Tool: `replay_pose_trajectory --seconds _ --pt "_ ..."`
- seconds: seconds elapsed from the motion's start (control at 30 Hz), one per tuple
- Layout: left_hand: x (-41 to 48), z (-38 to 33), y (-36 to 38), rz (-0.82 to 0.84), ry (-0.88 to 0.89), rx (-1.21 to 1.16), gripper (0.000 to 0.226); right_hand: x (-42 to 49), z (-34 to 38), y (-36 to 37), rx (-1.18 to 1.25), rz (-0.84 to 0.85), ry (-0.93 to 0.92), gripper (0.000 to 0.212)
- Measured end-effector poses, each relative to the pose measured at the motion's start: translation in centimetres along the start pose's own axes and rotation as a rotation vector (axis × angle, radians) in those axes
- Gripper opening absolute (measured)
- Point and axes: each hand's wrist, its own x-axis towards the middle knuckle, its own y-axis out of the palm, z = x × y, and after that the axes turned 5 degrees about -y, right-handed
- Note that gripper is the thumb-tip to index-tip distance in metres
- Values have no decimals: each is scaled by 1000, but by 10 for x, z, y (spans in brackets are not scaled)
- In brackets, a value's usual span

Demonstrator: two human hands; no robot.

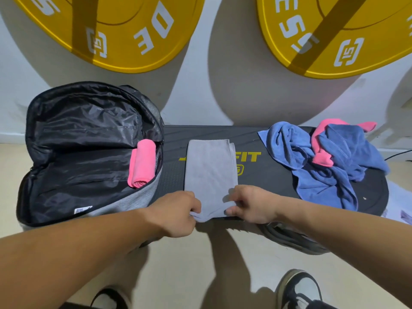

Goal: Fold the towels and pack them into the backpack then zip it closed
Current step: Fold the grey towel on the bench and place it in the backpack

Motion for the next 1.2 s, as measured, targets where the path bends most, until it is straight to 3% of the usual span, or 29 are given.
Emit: replay_pose_trajectory --seconds 0.07,0.17,0.27,0.47,0.53,0.6,0.7,0.8,0.9,0.97,1.07,1.2 --pt "2 8 -1 6 -55 -140 14 -1 -5 -1 146 -14 63 27" --pt "6 18 -4 -37 -187 -386 18 -3 -6 -1 311 -120 106 9" --pt "11 20 0 -60 -282 -552 18 0 -3 -1 342 -201 118 14" --pt "20 22 10 -132 -231 -475 16 4 5 -1 373 -62 293 21" --pt "20 25 9 -206 -133 -284 12 7 9 -2 386 -61 365 23" --pt "19 25 9 -293 75 -20 17 11 11 -2 306 -95 393 29" --pt "16 14 15 -266 359 415 22 13 13 0 34 -148 287 21" --pt "11 4 22 -195 294 524 14 14 5 9 -367 -309 -11 22" --pt "11 1 21 -165 236 534 20 10 2 21 -598 -316 -331 27" --pt "13 1 19 -174 172 439 29 4 3 26 -591 -325 -372 33" --pt "17 10 15 -195 96 201 33 -2 3 25 -576 -330 -284 41" --pt "21 23 8 -211 -77 -208 21 3 8 14 -197 -274 3 28"
